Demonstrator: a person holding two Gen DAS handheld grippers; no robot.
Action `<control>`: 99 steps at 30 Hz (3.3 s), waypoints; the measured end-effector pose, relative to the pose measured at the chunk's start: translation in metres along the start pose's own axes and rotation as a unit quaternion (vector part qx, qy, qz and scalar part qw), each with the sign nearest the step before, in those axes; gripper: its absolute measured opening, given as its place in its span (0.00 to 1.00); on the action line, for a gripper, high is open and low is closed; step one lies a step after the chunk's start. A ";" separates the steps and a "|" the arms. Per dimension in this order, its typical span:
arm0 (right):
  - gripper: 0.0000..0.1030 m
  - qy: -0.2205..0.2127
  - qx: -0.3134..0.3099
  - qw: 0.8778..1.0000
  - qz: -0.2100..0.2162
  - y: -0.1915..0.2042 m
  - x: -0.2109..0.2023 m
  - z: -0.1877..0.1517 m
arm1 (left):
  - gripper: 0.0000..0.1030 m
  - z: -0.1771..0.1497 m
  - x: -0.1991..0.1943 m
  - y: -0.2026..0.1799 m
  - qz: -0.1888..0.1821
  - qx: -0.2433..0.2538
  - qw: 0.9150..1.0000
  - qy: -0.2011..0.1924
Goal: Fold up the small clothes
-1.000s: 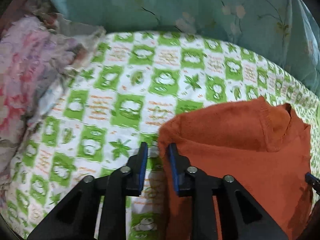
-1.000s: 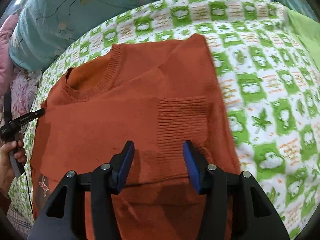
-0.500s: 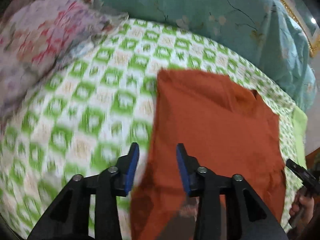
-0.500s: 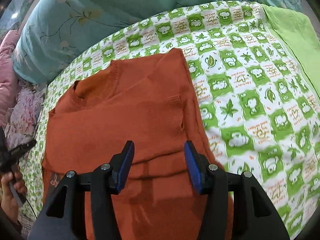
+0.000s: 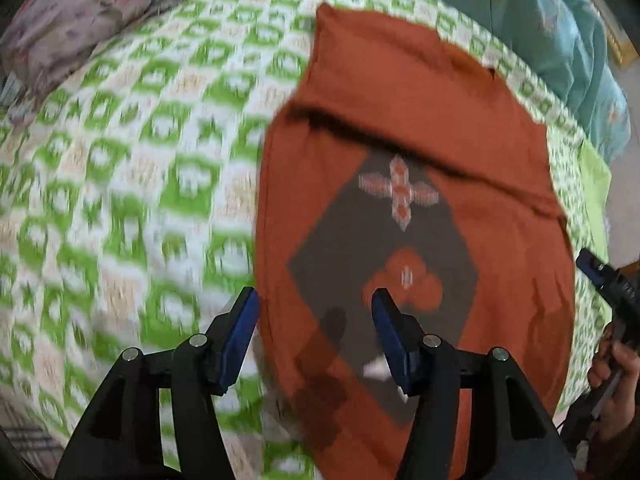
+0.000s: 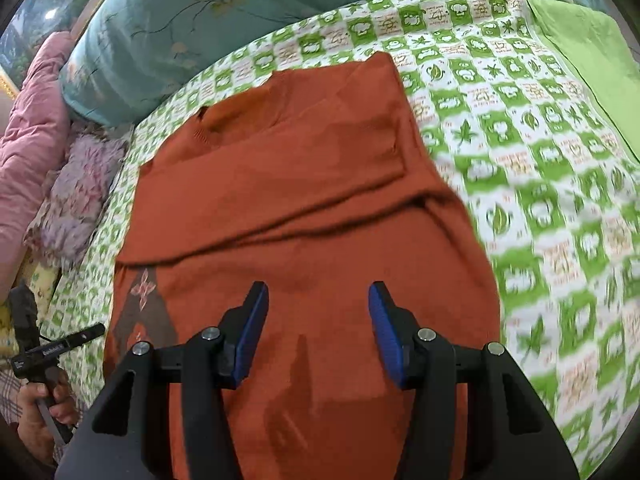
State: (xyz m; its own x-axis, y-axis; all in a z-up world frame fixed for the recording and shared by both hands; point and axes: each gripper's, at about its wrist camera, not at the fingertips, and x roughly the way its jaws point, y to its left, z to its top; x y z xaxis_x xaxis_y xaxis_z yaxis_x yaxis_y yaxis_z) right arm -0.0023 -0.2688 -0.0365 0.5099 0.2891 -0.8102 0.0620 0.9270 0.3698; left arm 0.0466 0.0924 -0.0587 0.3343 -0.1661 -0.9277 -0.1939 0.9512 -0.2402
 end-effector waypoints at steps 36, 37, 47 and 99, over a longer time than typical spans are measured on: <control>0.55 0.051 0.100 0.994 -0.013 -0.061 -0.067 -0.150 | 0.54 -0.103 -0.003 0.016 -0.054 0.004 0.996 0.068; 0.55 0.056 0.109 0.992 0.001 -0.060 -0.063 -0.152 | 0.54 -0.103 -0.003 0.015 -0.054 0.001 0.996 0.068; 0.10 0.061 0.061 0.996 -0.015 -0.048 -0.060 -0.158 | 0.06 -0.100 -0.006 0.027 -0.072 0.002 0.995 0.063; 0.10 -0.098 0.083 0.986 0.103 -0.061 0.008 0.123 | 0.03 0.167 -0.016 0.008 -0.169 -0.089 0.967 -0.167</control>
State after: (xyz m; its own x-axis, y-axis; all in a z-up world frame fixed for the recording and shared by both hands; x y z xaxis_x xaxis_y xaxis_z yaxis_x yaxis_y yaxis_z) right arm 0.1038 -0.3525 -0.0101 0.6817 0.4003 -0.6124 0.0704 0.7972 0.5995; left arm 0.1941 0.1461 0.0021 0.6803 -0.3388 -0.6499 -0.1664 0.7921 -0.5872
